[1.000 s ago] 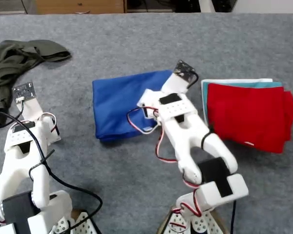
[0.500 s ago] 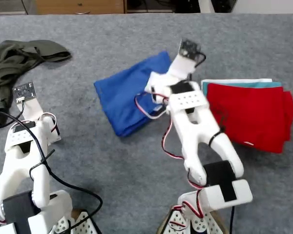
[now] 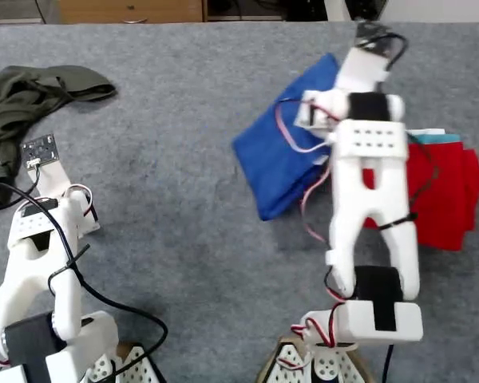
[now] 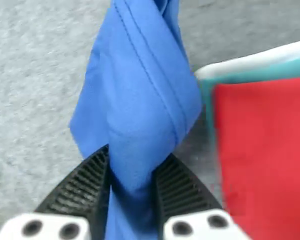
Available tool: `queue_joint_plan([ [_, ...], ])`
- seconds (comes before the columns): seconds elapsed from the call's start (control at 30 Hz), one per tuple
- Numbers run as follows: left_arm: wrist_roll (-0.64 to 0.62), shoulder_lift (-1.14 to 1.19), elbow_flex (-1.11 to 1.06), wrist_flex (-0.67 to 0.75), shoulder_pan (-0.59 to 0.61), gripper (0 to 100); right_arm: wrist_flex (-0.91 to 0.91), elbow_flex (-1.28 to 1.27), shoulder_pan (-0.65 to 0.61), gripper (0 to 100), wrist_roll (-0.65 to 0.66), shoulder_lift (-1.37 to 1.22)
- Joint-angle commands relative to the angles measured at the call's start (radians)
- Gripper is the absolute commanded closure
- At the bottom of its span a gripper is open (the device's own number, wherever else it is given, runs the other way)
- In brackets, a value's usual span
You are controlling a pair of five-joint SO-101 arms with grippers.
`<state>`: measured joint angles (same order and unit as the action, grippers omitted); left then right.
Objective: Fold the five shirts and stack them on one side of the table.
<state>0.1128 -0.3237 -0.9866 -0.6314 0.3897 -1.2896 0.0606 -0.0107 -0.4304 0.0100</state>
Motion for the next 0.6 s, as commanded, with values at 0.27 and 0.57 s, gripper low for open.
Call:
queue_joint_plan([
  [0.27,0.006,-0.008,0.014,0.003,0.005,98,-0.215,0.179,0.289,99.5,0.184,0.071],
  [0.57,0.006,-0.008,0.014,0.003,0.005,98,-0.215,0.193,0.441,99.5,0.252,0.062],
])
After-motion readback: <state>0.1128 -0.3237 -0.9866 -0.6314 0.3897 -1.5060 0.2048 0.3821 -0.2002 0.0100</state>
